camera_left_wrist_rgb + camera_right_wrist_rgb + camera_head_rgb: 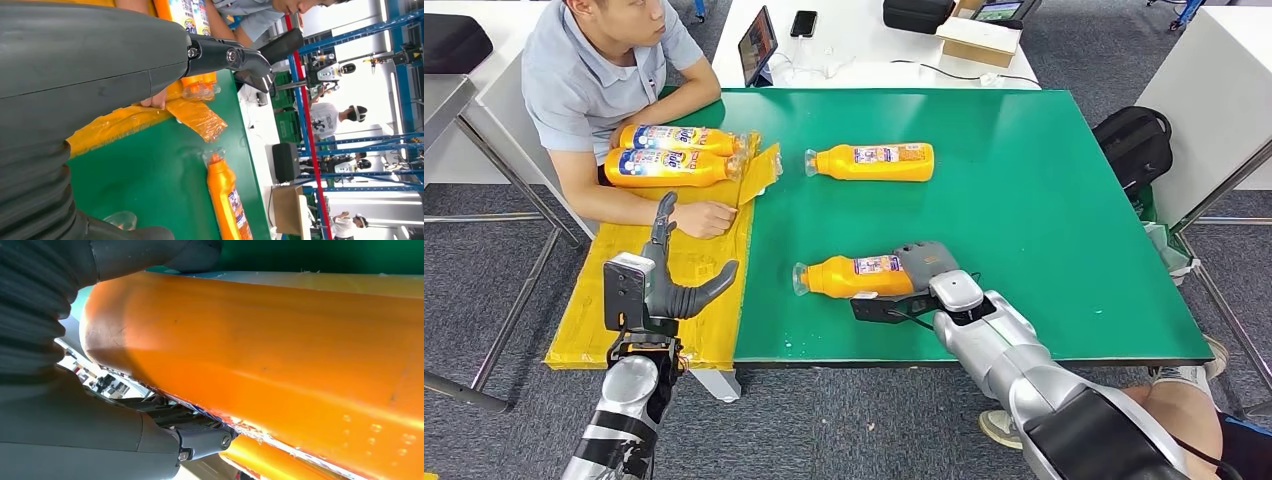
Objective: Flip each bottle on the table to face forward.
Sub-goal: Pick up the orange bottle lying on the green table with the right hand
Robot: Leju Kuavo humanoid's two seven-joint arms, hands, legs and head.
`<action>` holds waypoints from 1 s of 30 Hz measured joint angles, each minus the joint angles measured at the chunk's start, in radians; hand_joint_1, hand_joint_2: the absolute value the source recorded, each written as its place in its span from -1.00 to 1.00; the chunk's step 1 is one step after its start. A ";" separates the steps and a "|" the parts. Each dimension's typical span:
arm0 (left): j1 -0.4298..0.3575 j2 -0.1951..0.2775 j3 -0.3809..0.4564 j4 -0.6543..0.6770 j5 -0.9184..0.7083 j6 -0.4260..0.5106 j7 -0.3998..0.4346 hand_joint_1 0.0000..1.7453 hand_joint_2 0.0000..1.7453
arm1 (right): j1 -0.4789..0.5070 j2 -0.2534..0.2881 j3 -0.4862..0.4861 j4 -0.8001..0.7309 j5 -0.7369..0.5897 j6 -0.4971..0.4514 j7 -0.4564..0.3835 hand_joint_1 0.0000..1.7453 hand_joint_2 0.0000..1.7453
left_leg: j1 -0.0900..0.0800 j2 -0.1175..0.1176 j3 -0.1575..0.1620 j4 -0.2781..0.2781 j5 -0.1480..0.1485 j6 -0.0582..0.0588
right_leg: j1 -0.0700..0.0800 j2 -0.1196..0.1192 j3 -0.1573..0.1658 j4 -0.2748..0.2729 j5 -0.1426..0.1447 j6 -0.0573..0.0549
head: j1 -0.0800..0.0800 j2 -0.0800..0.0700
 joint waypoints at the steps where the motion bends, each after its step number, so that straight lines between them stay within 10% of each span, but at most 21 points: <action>1: 0.000 0.000 0.001 0.000 0.000 0.000 0.000 -1.00 1.00 | -0.001 0.001 0.003 0.001 0.000 0.000 0.000 1.00 1.00 | 0.000 0.000 0.000 0.000 0.000 0.000 | 0.000 0.000 0.000 0.000 0.000 0.000 | 0.000 0.000; 14: 0.000 0.000 0.005 0.001 0.000 0.000 0.000 -1.00 1.00 | -0.007 0.005 0.017 0.011 -0.024 -0.001 -0.022 1.00 1.00 | 0.000 0.000 0.000 0.000 0.000 0.000 | 0.000 0.000 0.000 0.000 0.000 0.000 | 0.000 0.000; 24: -0.003 -0.005 -0.001 0.004 0.127 -0.066 -0.022 -1.00 1.00 | 0.167 0.021 -0.186 -0.157 -0.607 -0.161 -0.584 1.00 1.00 | 0.000 -0.002 -0.002 0.000 0.000 0.000 | 0.000 -0.001 -0.002 0.000 0.000 0.000 | 0.000 0.000; 30: -0.006 -0.025 -0.054 0.034 0.267 -0.138 0.054 -1.00 1.00 | 0.351 0.052 -0.313 -0.525 -0.904 -0.461 -0.648 1.00 1.00 | 0.000 -0.008 -0.006 0.000 0.000 0.000 | 0.000 -0.007 -0.004 0.000 -0.001 0.000 | 0.003 0.000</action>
